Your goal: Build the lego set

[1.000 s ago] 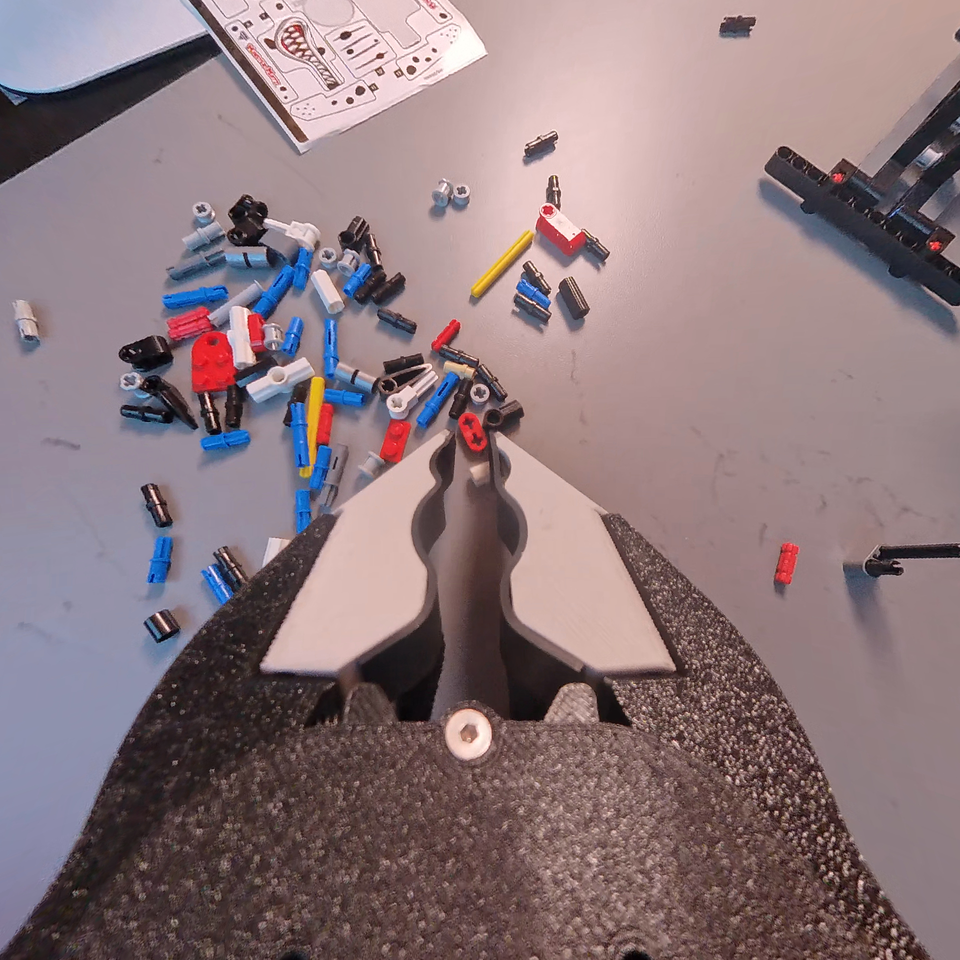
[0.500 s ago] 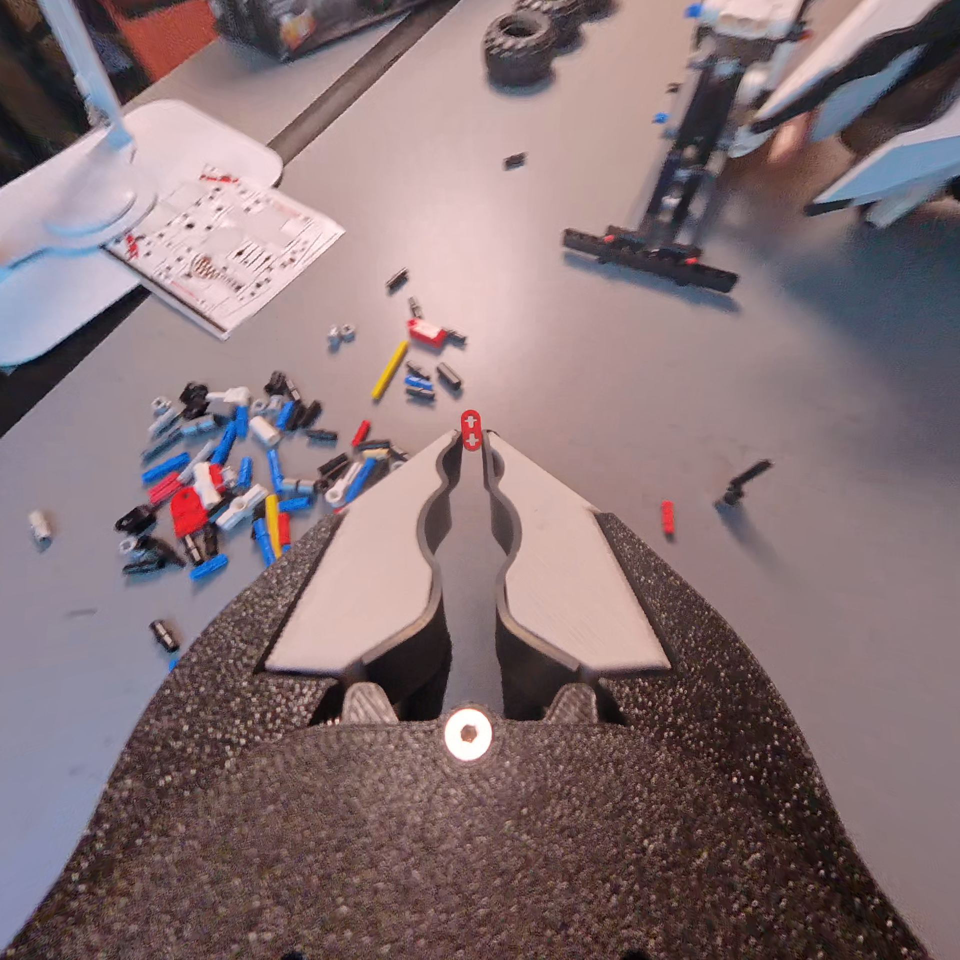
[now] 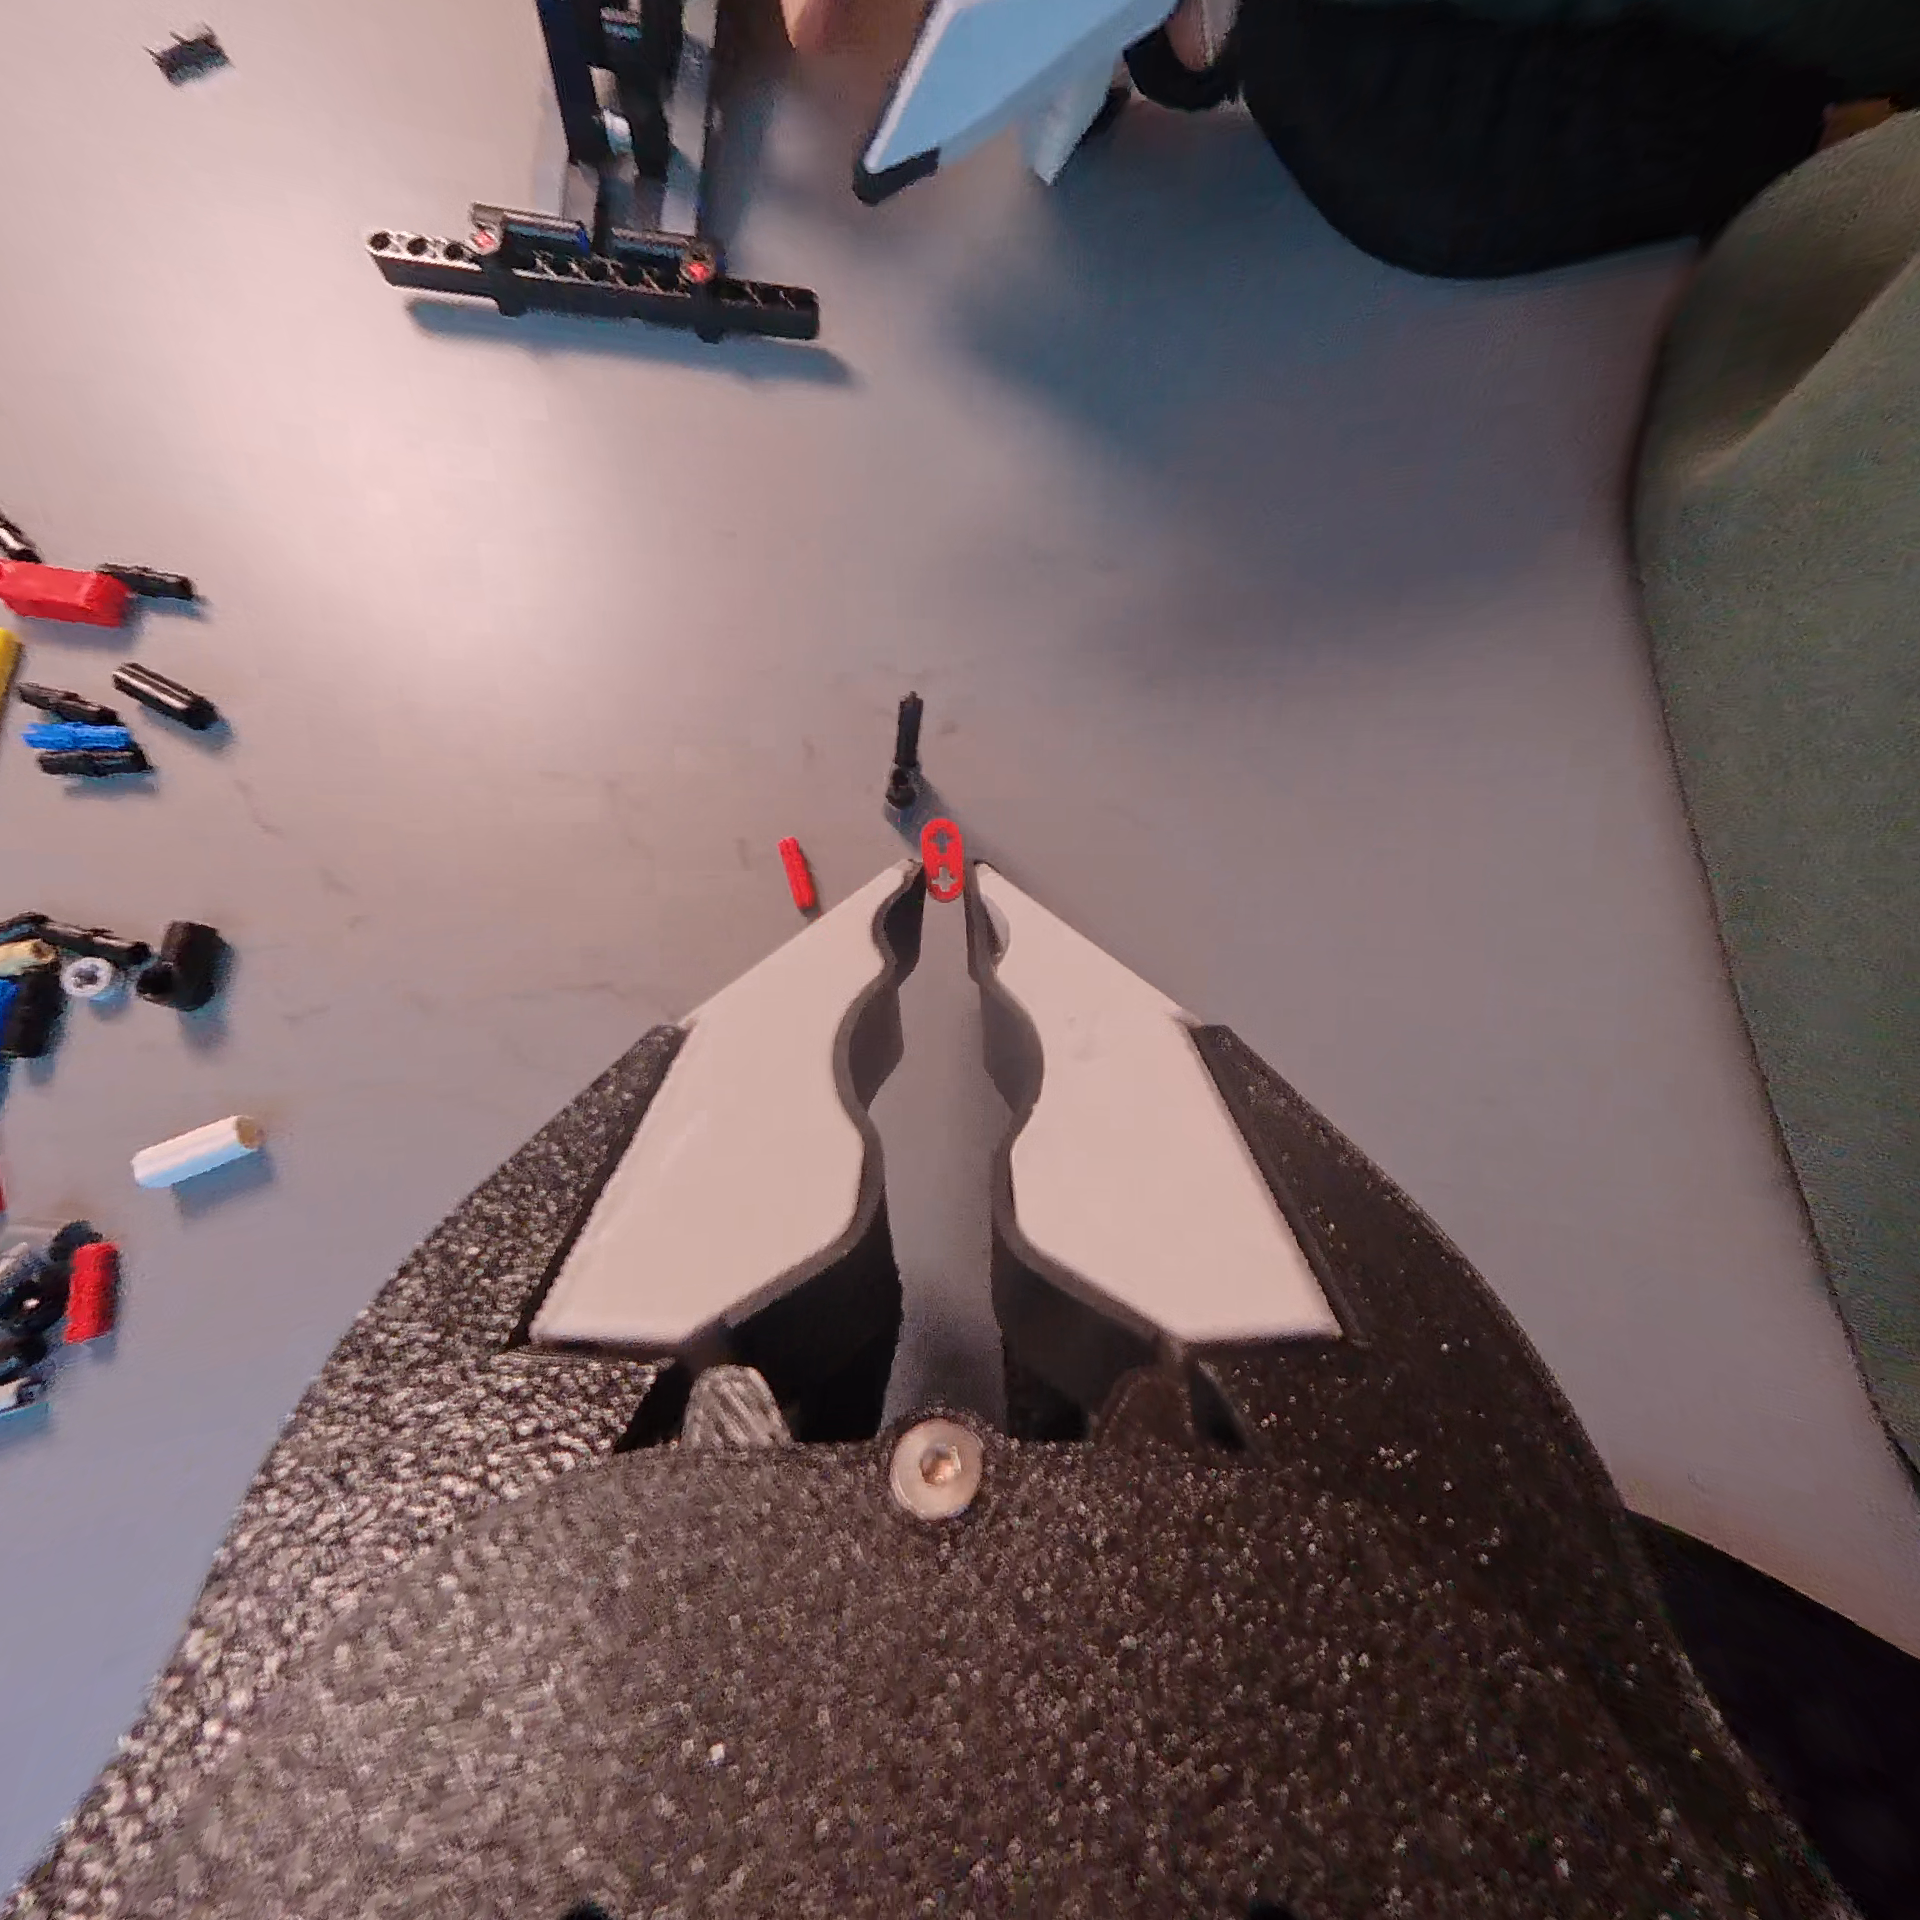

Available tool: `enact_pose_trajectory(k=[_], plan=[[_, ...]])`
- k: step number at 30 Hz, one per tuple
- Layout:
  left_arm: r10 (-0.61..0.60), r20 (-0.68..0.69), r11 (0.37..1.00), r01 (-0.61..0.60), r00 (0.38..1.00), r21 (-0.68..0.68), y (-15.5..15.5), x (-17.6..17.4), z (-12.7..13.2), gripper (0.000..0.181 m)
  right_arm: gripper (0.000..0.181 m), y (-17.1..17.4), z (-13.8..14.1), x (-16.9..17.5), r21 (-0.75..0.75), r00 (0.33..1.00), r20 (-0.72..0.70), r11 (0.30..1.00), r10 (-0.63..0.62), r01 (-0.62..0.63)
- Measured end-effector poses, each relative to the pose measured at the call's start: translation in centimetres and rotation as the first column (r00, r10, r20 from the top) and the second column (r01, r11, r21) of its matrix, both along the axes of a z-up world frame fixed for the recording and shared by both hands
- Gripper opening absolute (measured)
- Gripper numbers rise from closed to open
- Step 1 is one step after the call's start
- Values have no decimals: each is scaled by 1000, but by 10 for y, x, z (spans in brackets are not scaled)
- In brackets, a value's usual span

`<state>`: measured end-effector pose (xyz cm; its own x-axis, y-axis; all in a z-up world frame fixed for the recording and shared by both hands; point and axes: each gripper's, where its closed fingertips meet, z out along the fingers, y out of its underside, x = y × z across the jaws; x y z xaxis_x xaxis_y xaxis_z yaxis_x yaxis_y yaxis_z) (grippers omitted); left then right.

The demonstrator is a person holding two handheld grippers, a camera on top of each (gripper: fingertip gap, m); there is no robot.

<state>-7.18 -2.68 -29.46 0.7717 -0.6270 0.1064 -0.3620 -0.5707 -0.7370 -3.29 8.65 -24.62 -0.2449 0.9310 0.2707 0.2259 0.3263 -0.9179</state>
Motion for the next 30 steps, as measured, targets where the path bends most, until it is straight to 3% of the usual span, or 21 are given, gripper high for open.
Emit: enact_pose_trajectory(k=[6,12,16,21,30], plan=[[-24,-82,999,20,996,-41,-2,6,-21,8,34,-5,-7,-1,72,1000,25,997,1,-3],[-30,-45,999,28,999,-40,-2,10,-20,22,32,-11,-12,-1,123,999,39,992,17,-22],[35,34,999,-35,999,-3,5,0,-8,21,32,-12,-13,-1,137,999,46,990,23,-29],[179,-4,983,-178,984,43,20,-26,-7,22,32,-14,-14,0,145,998,48,989,31,-38],[166,-85,986,-164,983,25,23,-23,-22,12,32,-19,-18,1,186,997,64,981,52,-63]])
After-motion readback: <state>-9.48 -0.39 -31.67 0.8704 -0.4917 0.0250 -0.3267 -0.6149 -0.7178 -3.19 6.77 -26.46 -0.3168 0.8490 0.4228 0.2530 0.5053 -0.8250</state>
